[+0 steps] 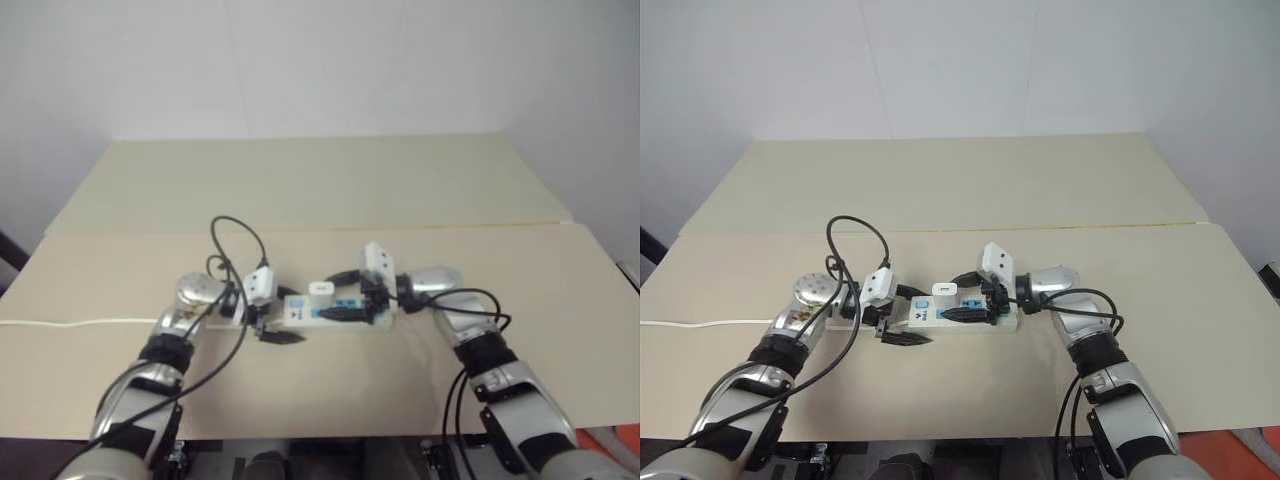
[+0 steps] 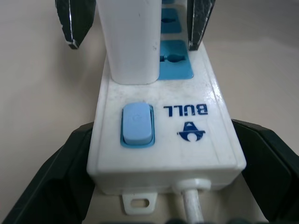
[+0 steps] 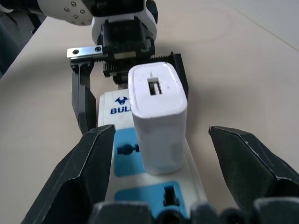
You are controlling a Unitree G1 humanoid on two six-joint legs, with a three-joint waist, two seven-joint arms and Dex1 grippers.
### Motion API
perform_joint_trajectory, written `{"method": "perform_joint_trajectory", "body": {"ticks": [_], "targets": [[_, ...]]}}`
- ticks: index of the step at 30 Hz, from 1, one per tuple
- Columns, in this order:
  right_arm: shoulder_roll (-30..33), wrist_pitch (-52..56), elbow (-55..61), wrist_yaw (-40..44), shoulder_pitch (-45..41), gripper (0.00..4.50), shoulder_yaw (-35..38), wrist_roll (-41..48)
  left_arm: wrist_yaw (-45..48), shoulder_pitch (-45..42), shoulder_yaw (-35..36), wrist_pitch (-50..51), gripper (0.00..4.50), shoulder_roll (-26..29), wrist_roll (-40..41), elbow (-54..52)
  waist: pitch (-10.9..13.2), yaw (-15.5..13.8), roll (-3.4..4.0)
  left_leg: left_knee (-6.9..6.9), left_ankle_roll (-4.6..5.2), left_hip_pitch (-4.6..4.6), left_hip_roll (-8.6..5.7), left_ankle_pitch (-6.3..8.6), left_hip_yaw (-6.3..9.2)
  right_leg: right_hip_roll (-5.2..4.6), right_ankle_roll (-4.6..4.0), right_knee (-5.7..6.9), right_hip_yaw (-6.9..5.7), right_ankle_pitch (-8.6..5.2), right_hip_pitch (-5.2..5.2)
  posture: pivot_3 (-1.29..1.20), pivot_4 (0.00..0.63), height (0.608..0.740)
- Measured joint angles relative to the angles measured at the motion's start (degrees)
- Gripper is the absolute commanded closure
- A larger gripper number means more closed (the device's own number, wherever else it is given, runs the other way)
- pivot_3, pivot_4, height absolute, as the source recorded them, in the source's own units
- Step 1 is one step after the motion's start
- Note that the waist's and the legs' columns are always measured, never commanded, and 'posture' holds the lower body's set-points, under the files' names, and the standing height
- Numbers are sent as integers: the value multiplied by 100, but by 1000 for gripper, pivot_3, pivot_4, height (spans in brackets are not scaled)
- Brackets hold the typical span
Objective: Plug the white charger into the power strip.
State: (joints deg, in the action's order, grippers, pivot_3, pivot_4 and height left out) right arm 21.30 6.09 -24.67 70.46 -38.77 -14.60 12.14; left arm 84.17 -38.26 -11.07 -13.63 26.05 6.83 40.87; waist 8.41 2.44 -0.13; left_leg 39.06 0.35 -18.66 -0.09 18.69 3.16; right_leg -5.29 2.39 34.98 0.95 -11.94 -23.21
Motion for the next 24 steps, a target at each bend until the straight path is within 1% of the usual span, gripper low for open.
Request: {"method": "perform_joint_trajectory", "body": {"ticks": [7, 11, 14, 18, 24], "targets": [[441, 531, 1009, 51, 107, 614, 347, 292, 326, 119, 217, 187, 18, 486, 383, -807, 4, -1, 1, 2, -17, -72, 0, -11, 0, -2, -2, 9, 0, 2, -83, 0, 150, 740], [932, 917, 1621, 92, 393, 614, 641, 559, 533, 340, 396, 493, 18, 876, 704, -1373, 4, -13, 0, 0, -17, -88, 0, -10, 1, -3, -2, 3, -2, 2, -95, 0, 150, 740], [1475, 1178, 2123, 234, 762, 614, 888, 799, 672, 543, 577, 791, 18, 1259, 982, -1845, 10, -20, -4, 1, -16, -97, -1, -10, 1, -5, -1, 1, -2, 2, -100, 0, 150, 740], [2397, 1336, 2547, 445, 1332, 614, 1430, 1049, 711, 852, 982, 1040, 18, 1947, 1189, -2332, 22, -31, -6, 3, -14, -99, 0, -9, -1, -4, -1, 0, -2, 1, -100, 0, 150, 740], [3295, 1390, 2594, 605, 2259, 614, 2305, 1189, 529, 1598, 1536, 1514, 18, 2587, 1505, -3156, 24, -42, -10, 3, -12, -96, 2, -7, -5, -4, -1, -1, -1, 1, -96, 0, 150, 740]]}}
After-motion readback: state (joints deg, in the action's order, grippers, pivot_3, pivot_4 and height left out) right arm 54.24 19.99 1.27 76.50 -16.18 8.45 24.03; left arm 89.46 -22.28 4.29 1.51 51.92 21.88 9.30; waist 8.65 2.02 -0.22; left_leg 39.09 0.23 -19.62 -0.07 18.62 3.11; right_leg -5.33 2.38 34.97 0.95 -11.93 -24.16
